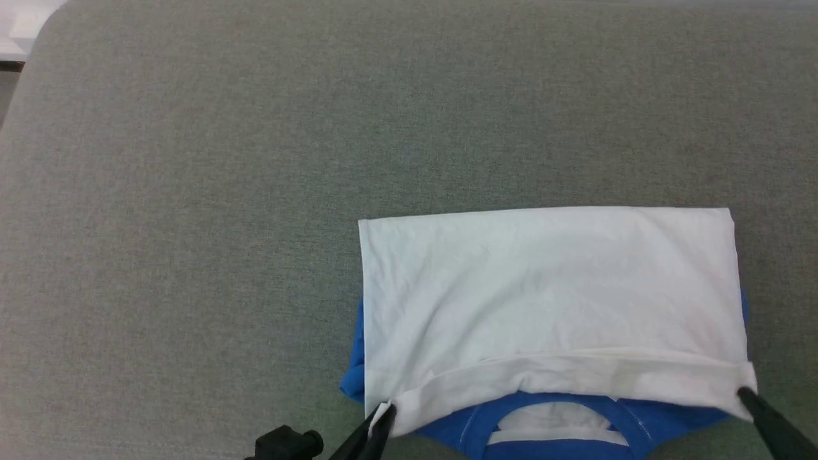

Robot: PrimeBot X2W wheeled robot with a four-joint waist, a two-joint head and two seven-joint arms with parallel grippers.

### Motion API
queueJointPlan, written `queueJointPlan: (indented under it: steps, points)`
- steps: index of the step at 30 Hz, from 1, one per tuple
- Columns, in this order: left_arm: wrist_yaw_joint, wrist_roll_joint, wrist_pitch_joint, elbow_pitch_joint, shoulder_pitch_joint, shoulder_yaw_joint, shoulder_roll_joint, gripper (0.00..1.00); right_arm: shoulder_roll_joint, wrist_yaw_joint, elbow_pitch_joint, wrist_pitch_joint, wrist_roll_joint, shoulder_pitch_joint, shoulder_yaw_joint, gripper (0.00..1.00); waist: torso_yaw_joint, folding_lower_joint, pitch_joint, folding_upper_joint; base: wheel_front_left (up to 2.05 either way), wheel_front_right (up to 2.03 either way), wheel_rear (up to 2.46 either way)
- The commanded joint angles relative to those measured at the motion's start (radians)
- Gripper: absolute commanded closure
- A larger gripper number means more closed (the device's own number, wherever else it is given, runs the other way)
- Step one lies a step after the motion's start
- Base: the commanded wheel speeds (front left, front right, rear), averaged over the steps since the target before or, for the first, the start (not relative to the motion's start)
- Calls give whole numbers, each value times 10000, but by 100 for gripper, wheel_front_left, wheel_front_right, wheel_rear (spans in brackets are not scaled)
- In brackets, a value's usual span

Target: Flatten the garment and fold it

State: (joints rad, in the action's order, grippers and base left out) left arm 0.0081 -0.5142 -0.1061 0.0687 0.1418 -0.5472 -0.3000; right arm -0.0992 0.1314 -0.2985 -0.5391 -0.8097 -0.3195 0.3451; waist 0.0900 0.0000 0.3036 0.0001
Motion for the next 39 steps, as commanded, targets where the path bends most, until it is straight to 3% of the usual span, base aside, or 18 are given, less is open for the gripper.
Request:
queueJointPlan:
  steps: [1,3,4,5,6,7,15,20,26,31,39]
  points:
    - [-73,-85,-57,-48,75,42,-53,82,-88,-7,39,-99,-52,-164,-68,91,-6,0,-10,-1,0,0,0]
    - [-90,-121,-15,-105,163,13,-112,65,-230,-7,66,-280,-142,-347,-198,71,-25,0,-41,-1,0,0,0]
    - [-101,-169,-26,-109,214,16,-118,59,-295,-7,78,-361,-175,-437,-242,56,-34,0,-70,-1,0,0,0]
    - [-107,-204,-37,-98,260,20,-132,54,-350,-7,89,-434,-204,-524,-262,34,-37,0,-92,-1,0,0,0]
    - [-108,-236,-40,-74,302,24,-146,31,-402,-7,105,-509,-229,-600,-264,6,-39,0,-107,-1,0,0,0]
    - [-111,-285,-57,-42,337,41,-146,0,-445,-7,123,-573,-251,-663,-253,0,-36,0,-126,-1,0,0,0]
    - [-94,-527,-624,528,421,358,-91,0,-564,-7,-83,-519,-431,-732,-121,0,56,0,-315,-1,0,0,0]
    - [235,-566,-1210,1656,433,1118,-13,0,-589,-7,-577,-232,-669,-553,353,0,149,0,-395,-1,0,0,0]
    - [887,368,-1525,3219,276,2108,312,0,-505,-7,-1215,148,-305,52,1126,0,279,0,-348,-1,0,0,0]
    - [1283,1459,-1551,3746,123,2594,723,0,-722,-7,-978,15,611,707,1106,0,384,0,-192,-1,0,0,0]
    - [1255,2446,-1554,3386,1,2565,1462,0,-1271,-7,442,-134,1881,1485,51,0,738,0,63,-1,0,0,0]
